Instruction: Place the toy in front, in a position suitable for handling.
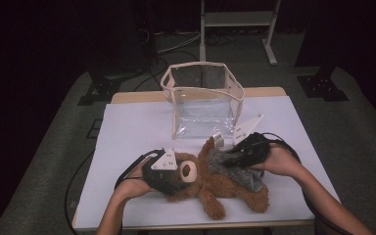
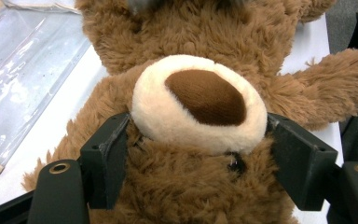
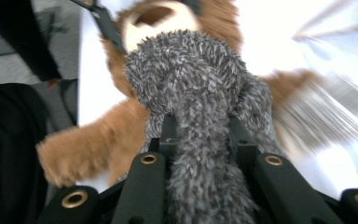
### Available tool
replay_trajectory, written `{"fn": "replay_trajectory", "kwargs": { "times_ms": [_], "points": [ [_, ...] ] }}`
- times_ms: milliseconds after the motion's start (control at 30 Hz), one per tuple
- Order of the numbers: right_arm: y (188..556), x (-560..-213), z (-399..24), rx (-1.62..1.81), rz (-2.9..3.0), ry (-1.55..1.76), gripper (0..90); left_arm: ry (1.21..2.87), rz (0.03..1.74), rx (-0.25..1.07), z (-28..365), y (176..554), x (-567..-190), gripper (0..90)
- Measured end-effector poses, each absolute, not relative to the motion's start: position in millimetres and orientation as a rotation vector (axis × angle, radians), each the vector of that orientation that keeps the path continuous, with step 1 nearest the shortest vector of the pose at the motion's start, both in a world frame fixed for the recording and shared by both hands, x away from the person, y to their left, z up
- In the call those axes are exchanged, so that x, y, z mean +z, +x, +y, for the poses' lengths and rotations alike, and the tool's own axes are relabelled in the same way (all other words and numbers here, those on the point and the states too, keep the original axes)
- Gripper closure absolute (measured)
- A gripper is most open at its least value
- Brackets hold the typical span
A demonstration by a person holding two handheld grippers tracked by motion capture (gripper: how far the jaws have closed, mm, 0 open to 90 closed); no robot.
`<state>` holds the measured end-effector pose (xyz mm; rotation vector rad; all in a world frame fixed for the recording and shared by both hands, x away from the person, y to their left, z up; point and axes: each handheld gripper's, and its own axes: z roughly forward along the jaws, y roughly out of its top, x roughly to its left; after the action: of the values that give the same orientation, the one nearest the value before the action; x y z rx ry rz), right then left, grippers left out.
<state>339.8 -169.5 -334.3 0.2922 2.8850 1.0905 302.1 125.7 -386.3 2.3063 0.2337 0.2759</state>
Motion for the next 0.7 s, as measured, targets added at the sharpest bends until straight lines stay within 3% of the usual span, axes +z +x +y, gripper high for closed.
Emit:
{"fn": "replay_trajectory", "kwargs": {
  "times_ms": [167, 467, 533, 700],
  "points": [
    [348, -340, -201, 1.11, 2.856, 0.414, 72.4, 2.304, 0.244, 0.265, 125, 303, -385, 26.4],
    [328, -361, -194, 1.165, 2.902, 0.354, 73.5, 2.256, 0.173, 0.211, 126, 295, -360, 26.2],
    [322, -364, -194, 1.183, 2.896, 0.354, 73.6, 2.261, 0.181, 0.235, 122, 297, -357, 30.5],
    [313, -364, -201, 1.201, 2.883, 0.334, 73.7, 2.267, 0.224, 0.138, 117, 303, -363, 43.2]
  ]
}}
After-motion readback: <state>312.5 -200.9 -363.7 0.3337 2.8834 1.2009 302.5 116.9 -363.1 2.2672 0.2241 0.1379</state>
